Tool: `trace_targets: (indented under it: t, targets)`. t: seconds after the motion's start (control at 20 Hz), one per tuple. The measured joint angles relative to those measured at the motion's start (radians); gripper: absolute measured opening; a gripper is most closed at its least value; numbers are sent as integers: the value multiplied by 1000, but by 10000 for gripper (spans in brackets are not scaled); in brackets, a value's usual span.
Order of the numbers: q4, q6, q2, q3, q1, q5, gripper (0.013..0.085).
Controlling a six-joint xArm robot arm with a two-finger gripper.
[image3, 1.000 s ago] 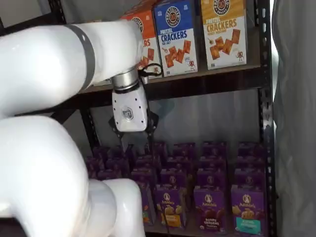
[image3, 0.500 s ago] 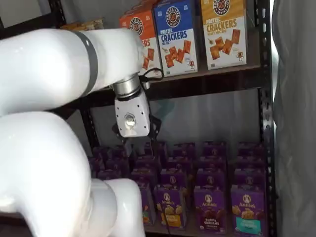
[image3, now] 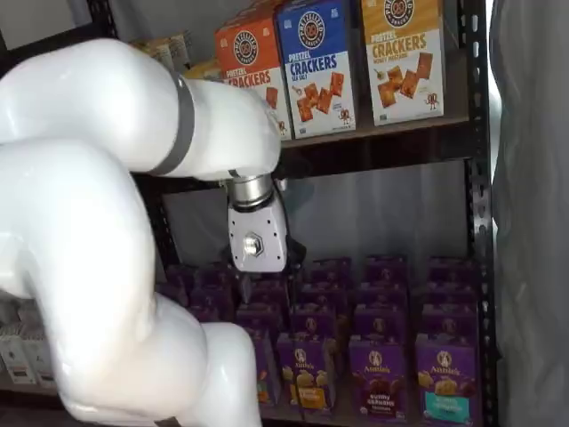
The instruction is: Pick up the purple box with a brown patch in the center, on the bottom shelf, the fifth box from the left
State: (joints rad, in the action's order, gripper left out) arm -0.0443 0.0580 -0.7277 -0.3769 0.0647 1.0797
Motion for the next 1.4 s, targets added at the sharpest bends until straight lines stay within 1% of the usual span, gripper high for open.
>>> trace_targets:
  t: [0.2,0.55,0.65,0.85,0.9,1.0,1.05,1.1,1.25,1.35,1.4]
  targets:
    - [-5,-27,88,20,-20,-109,850]
    - [10,-49,264,32,-44,-295,850]
    - [14,-59,337,27,-55,-356,850]
    - [-3,-92,461,20,-70,-474,850]
    - [-3,-96,502,19,-72,-525,850]
    - [-3,-105,600,1,-78,-608,850]
    - [-6,-111,638,-11,-80,-629,850]
    - [-14,-120,673,-21,-82,-650,850]
    - [-56,-165,765,-50,-85,-711,850]
    - [-56,-171,823,-74,-89,-741,850]
    - [-44,-164,849,-85,-93,-755,850]
